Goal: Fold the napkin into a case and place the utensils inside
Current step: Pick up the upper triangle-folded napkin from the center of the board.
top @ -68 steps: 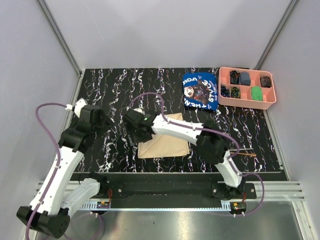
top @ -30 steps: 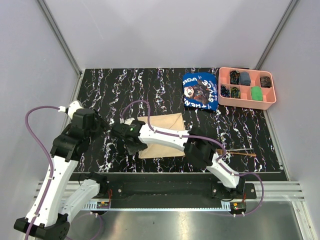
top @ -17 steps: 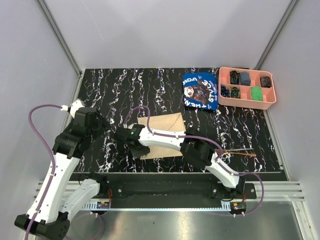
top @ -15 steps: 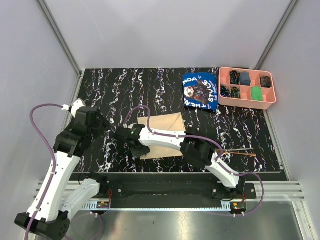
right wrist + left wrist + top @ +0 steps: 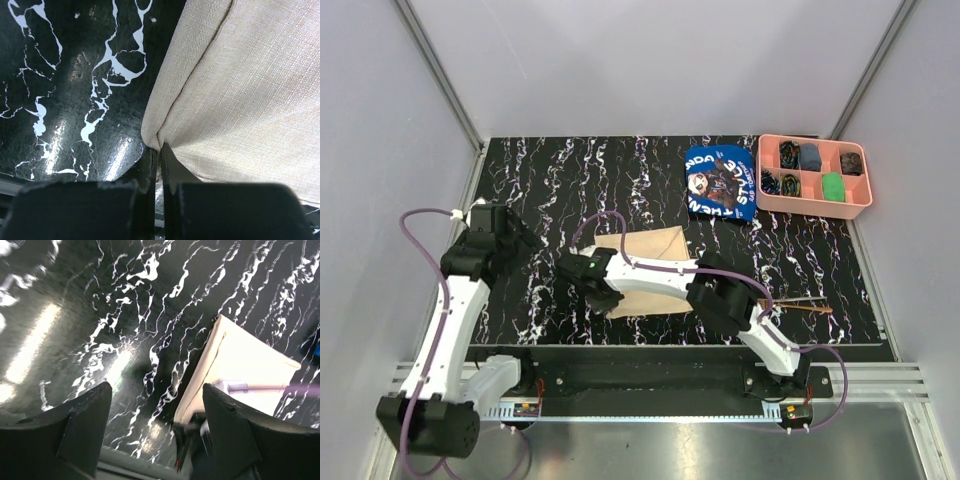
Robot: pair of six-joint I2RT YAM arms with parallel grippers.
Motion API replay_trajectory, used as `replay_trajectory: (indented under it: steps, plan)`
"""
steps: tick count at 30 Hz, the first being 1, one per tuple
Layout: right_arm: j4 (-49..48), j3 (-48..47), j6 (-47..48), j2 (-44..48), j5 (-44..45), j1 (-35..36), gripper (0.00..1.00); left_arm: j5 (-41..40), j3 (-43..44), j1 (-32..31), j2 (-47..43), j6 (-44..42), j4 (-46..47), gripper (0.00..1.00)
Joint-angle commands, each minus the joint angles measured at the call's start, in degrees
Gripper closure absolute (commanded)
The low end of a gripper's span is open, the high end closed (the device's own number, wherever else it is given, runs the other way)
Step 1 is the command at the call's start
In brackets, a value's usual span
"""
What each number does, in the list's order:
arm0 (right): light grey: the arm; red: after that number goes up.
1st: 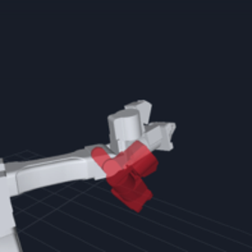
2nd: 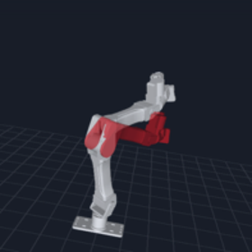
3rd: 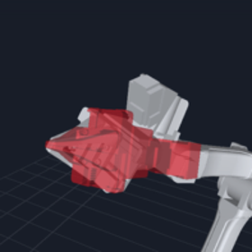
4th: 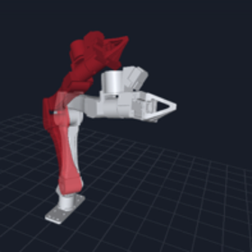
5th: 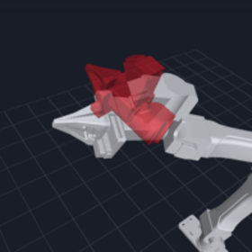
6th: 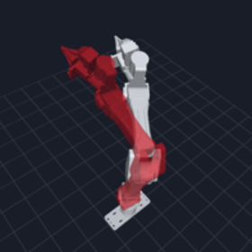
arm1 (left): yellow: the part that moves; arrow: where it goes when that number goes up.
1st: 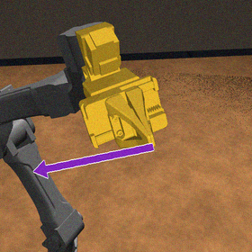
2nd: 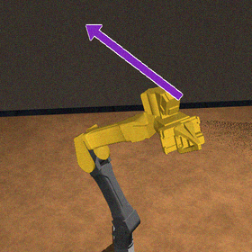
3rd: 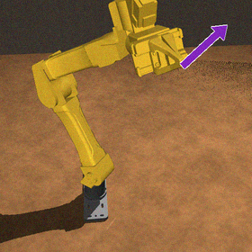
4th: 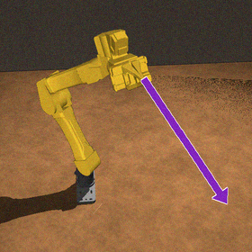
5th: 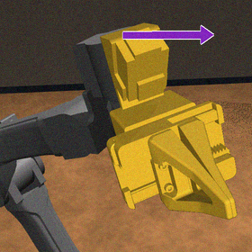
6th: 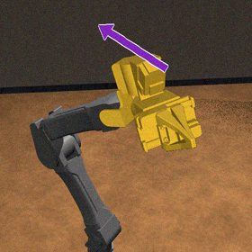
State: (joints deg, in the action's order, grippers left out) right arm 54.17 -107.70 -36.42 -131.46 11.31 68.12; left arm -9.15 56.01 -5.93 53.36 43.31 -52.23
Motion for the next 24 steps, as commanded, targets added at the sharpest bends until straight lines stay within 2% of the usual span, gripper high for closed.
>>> replay_trajectory:
  steps: [1, 4, 7, 12, 24]
  plan:
    - [-4.2, 4.8, 1.6, 4.2, -0.1, 0.2, 1.00, 21.0, -6.7, 9.9, 5.0, -1.0, 11.1, 0.24]
    - [-7.7, 7.8, 2.1, 8.7, -2.1, 0.0, 1.00, 32.8, -10.1, 11.4, 10.6, -1.3, 18.9, 0.22]
    - [-10.4, 10.9, 2.7, 12.2, -4.5, -0.3, 1.00, 38.3, -12.8, 11.3, 14.4, 1.1, 26.3, 0.18]
    - [-14.7, 15.8, 2.8, 17.5, -7.8, -1.4, 1.00, 39.6, -13.7, 8.3, 19.4, 4.4, 33.9, 0.09]
    - [-17.1, 19.5, 2.9, 21.5, -9.6, -3.7, 1.00, 33.2, -10.0, -2.3, 33.3, 7.7, 37.3, 0.09]
